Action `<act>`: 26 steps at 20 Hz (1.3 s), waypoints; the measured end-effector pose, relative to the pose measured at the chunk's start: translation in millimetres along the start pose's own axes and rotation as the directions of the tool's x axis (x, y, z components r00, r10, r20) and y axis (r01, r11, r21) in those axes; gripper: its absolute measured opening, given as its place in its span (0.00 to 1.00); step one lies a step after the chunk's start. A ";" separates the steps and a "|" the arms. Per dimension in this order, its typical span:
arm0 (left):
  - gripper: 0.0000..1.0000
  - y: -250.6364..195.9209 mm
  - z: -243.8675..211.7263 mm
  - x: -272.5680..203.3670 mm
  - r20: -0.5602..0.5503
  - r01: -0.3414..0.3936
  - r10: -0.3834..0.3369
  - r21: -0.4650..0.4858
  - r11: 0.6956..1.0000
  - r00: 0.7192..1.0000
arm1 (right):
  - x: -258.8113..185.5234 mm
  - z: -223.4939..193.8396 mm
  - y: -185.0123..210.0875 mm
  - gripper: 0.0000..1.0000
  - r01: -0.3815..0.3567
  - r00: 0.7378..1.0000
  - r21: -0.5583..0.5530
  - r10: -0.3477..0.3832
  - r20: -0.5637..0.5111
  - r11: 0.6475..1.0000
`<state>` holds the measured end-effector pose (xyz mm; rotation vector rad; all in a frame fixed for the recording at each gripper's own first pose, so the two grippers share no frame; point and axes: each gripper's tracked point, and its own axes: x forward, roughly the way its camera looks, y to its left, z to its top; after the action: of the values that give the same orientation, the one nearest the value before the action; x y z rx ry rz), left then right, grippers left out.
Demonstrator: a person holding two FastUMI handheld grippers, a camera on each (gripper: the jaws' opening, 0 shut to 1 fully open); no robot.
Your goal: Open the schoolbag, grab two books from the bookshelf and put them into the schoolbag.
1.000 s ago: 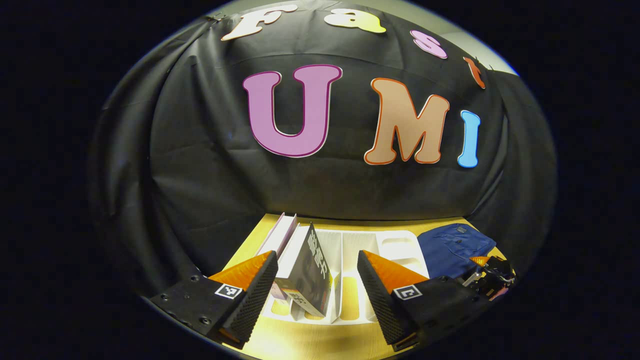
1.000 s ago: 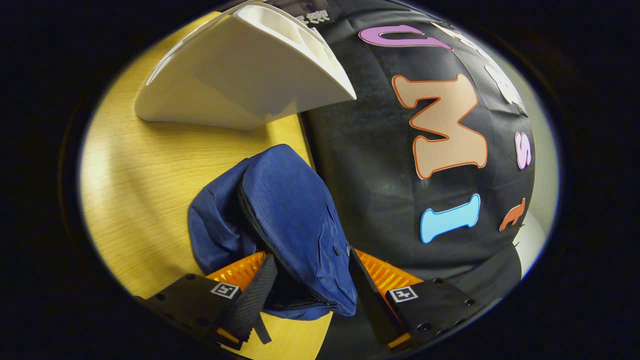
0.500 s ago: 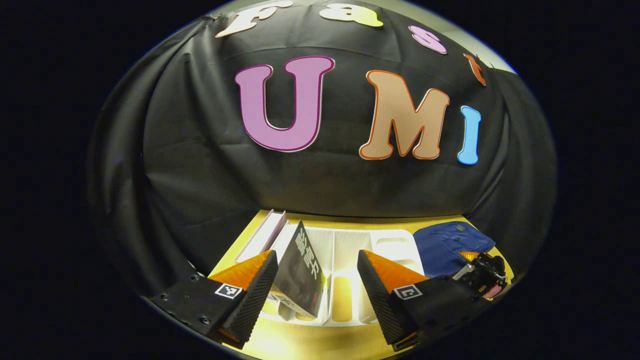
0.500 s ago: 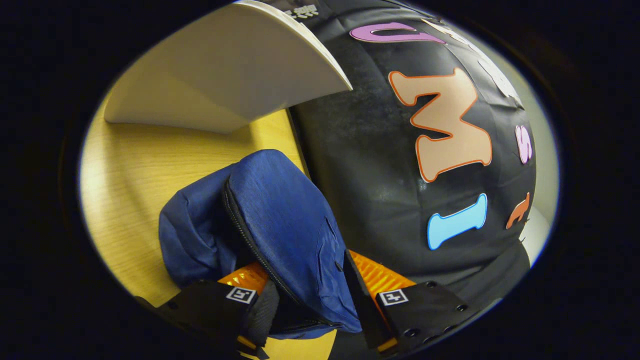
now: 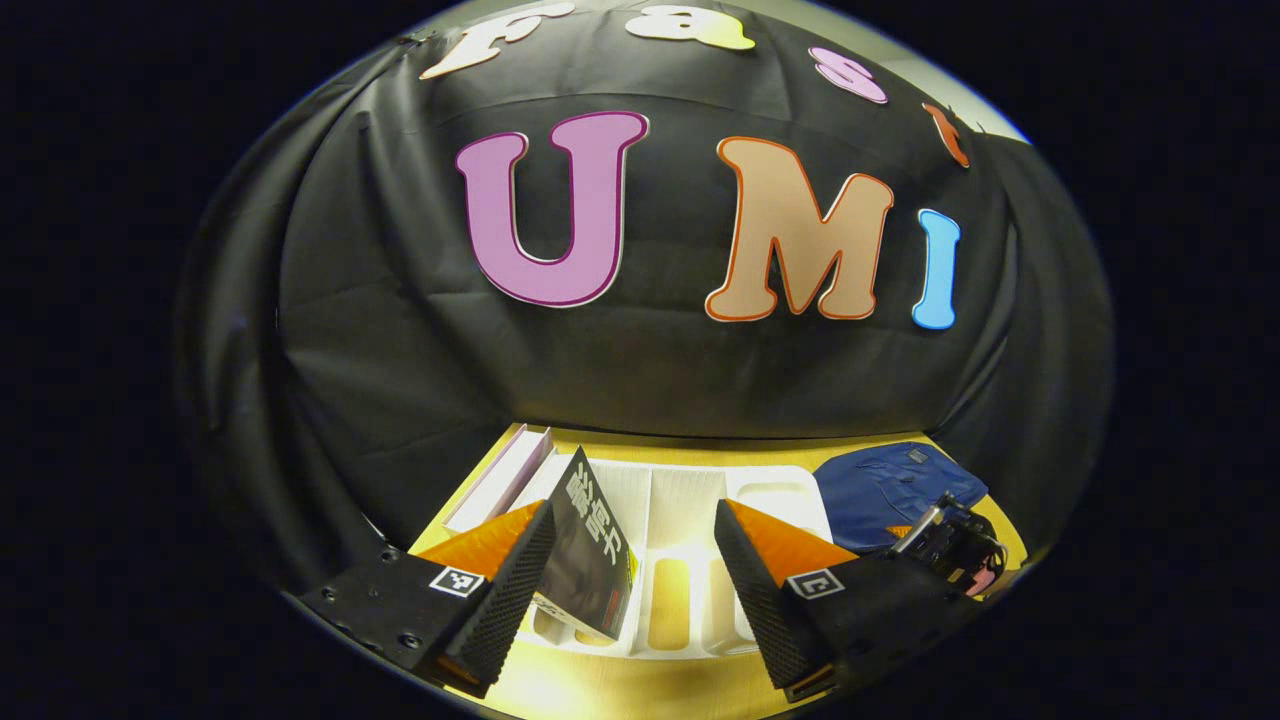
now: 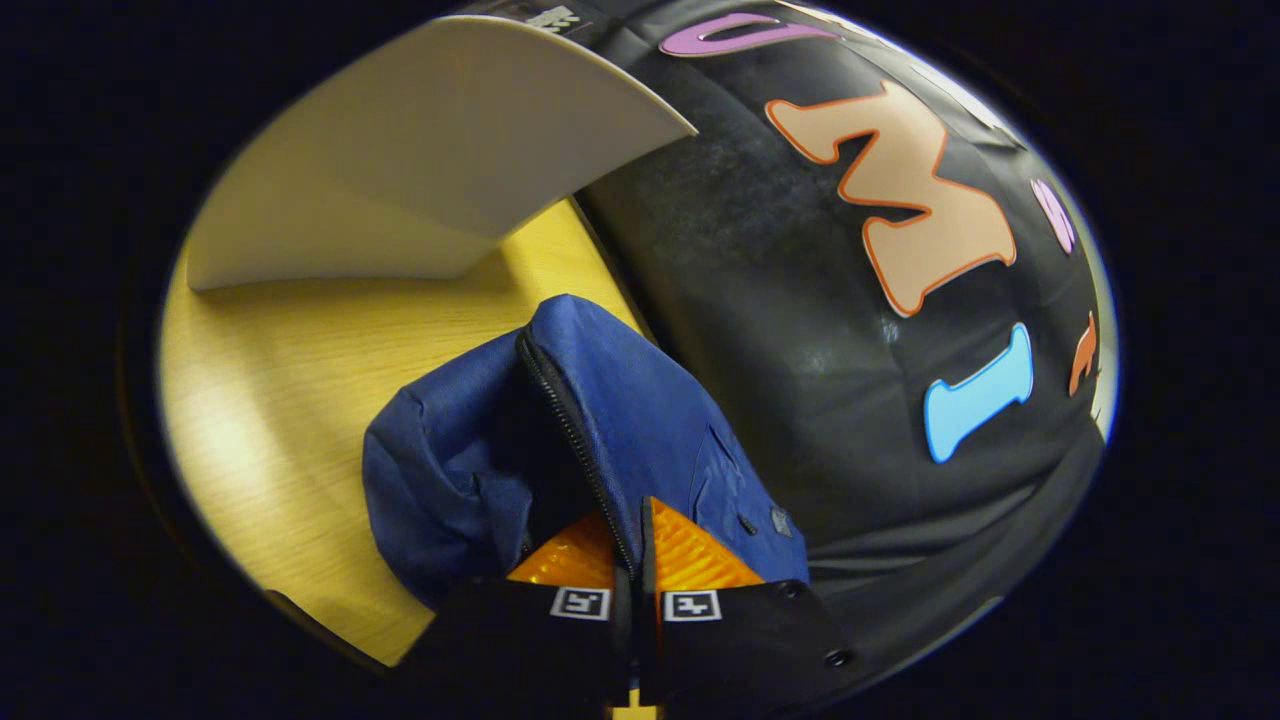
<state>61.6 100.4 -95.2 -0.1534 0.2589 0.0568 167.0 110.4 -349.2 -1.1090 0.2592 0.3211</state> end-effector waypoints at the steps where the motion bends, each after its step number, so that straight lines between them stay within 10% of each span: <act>1: 0.91 0.6 -0.1 -1.7 -0.001 -0.006 0.006 0.000 1.000 1.000 | -3.3 1.9 -5.6 0.04 0.003 1.000 0.040 -0.003 -0.003 0.999; 11: 0.93 30.8 12.5 -8.3 0.024 -0.070 0.069 0.045 0.997 0.997 | -65.9 20.1 -102.7 0.03 0.127 0.989 0.229 -0.140 0.039 0.965; 19: 0.93 50.0 10.4 22.3 -0.114 0.057 -0.043 0.127 0.990 0.993 | -92.8 -0.2 -147.3 0.03 0.176 0.982 0.376 -0.189 -0.002 0.910; 26: 0.93 61.8 -31.6 49.7 -0.409 0.154 -0.074 0.166 0.974 0.909 | -109.6 -14.4 -153.2 0.03 0.182 0.982 0.406 -0.187 -0.028 0.896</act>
<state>97.0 158.2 -147.2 0.0178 0.6641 -0.1196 123.0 21.4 -188.5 -0.7103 0.1969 0.0949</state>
